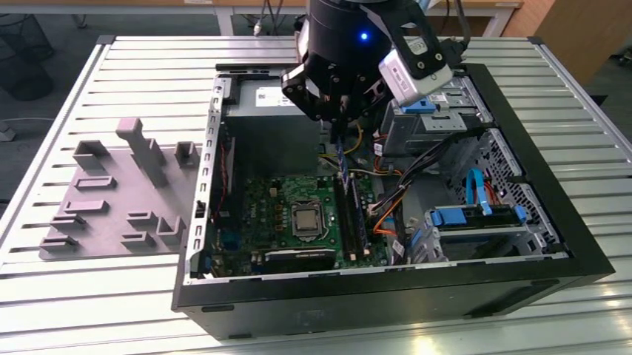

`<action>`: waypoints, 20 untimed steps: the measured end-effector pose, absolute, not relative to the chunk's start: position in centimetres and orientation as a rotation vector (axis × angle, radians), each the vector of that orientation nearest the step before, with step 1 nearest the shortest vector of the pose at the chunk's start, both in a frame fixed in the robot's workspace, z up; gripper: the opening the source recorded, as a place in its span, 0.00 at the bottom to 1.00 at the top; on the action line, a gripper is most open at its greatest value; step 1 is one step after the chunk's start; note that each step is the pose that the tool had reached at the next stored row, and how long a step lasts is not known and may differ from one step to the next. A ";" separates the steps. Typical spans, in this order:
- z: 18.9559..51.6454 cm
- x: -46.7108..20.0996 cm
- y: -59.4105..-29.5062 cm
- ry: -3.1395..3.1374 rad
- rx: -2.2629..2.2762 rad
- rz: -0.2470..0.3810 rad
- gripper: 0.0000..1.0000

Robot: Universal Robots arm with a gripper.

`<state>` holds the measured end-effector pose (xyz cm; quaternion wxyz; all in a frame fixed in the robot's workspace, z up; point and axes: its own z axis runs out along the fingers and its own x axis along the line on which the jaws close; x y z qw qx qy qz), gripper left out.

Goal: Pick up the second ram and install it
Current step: 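Insert the second ram into the second slot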

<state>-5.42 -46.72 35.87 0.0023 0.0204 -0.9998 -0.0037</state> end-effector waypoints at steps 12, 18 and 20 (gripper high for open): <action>34.5 -3.7 -46.7 -3.134 0.059 -0.012 0.14; 33.3 -3.7 -47.2 -3.134 0.039 -0.012 0.14; 33.1 -3.7 -47.3 -3.134 0.036 -0.007 0.14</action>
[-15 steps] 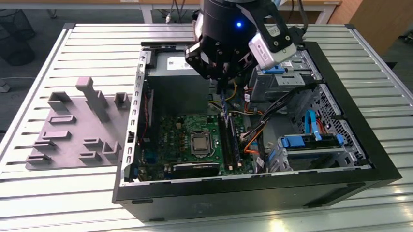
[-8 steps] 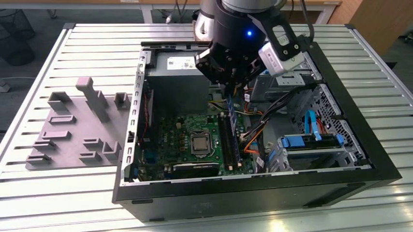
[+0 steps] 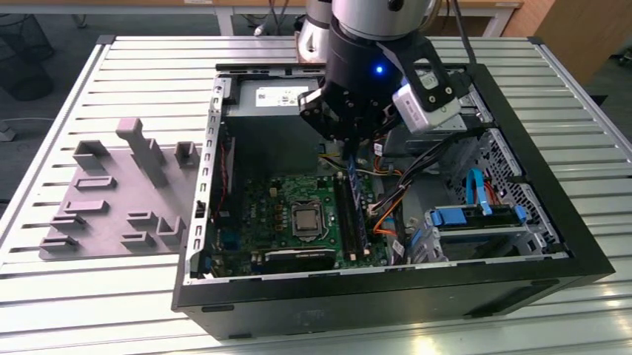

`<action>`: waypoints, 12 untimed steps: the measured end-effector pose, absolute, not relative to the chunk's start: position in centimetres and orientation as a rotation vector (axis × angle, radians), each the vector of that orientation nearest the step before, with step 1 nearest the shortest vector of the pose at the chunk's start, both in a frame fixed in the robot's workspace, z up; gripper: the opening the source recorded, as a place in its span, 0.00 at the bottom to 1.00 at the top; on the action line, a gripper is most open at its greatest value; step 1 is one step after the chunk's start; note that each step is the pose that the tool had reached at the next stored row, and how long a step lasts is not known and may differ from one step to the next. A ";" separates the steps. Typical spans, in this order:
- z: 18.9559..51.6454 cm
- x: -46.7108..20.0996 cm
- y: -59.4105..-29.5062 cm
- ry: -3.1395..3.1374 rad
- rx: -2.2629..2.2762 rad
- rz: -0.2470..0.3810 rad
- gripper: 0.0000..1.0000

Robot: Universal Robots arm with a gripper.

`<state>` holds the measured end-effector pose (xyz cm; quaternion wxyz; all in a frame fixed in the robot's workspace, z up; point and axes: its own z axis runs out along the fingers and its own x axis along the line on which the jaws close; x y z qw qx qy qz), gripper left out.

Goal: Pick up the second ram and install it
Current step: 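Insert the second ram into the second slot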

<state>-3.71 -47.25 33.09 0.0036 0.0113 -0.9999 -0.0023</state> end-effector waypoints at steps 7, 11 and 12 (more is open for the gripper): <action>32.2 -3.5 -47.3 -3.134 -0.006 0.011 0.14; 31.4 -3.4 -47.3 -3.134 -0.002 0.011 0.14; 31.3 -3.3 -47.3 -3.134 0.008 0.011 0.14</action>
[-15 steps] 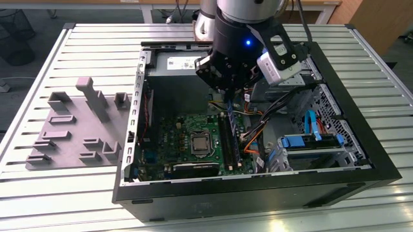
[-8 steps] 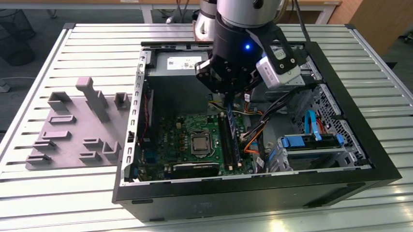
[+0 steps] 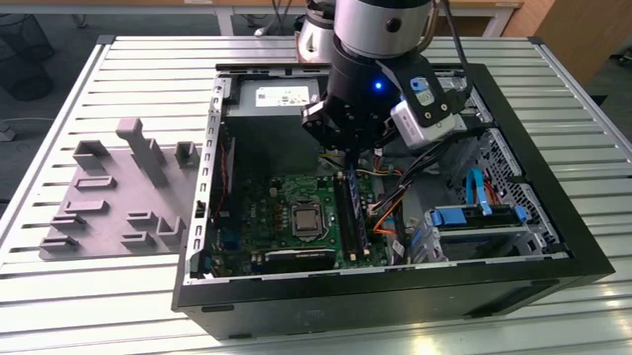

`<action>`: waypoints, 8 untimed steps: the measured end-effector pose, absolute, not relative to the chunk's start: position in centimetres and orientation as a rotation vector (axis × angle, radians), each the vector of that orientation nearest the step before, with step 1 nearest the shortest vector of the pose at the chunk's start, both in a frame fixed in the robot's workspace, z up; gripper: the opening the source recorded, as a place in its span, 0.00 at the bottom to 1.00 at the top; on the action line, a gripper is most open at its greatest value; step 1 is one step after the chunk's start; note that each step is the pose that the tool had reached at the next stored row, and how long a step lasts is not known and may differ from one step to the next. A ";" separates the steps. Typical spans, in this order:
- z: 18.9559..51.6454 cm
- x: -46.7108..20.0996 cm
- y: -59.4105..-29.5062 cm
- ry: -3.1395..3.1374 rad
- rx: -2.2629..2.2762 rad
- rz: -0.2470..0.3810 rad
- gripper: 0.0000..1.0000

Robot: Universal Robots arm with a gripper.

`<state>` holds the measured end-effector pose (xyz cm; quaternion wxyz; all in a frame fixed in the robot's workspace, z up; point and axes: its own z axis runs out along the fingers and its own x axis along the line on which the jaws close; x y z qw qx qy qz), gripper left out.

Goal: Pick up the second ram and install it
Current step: 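Insert the second ram into the second slot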

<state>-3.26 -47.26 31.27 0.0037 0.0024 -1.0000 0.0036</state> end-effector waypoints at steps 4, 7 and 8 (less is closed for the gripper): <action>30.5 -3.1 -47.3 -3.134 0.019 0.012 0.14; 30.0 -3.0 -47.3 -3.134 0.012 0.012 0.14; 29.8 -3.0 -47.3 -3.134 0.006 0.012 0.14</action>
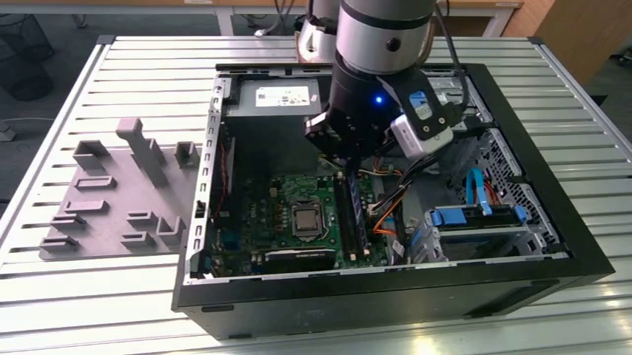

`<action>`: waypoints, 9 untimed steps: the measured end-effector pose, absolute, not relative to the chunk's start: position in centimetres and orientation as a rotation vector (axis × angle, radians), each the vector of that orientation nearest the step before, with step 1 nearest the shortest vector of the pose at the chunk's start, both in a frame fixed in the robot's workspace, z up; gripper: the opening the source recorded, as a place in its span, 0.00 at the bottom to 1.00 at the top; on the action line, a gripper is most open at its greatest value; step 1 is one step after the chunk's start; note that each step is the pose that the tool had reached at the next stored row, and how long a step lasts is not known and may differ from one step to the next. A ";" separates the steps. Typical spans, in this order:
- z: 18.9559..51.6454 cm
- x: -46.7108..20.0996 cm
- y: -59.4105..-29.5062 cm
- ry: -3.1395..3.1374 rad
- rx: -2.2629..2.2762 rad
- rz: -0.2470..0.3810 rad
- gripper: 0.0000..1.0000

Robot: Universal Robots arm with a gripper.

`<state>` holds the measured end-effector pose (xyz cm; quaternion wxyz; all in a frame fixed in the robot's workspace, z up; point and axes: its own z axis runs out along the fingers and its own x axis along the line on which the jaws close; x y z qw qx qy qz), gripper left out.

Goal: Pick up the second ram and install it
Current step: 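Insert the second ram into the second slot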

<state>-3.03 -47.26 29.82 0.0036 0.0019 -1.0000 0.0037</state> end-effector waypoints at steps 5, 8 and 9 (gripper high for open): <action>28.9 -3.0 -47.3 -3.134 -0.003 0.011 0.14; 28.4 -3.0 -47.3 -3.134 -0.004 0.012 0.14; 28.2 -3.0 -47.3 -3.134 -0.004 0.012 0.14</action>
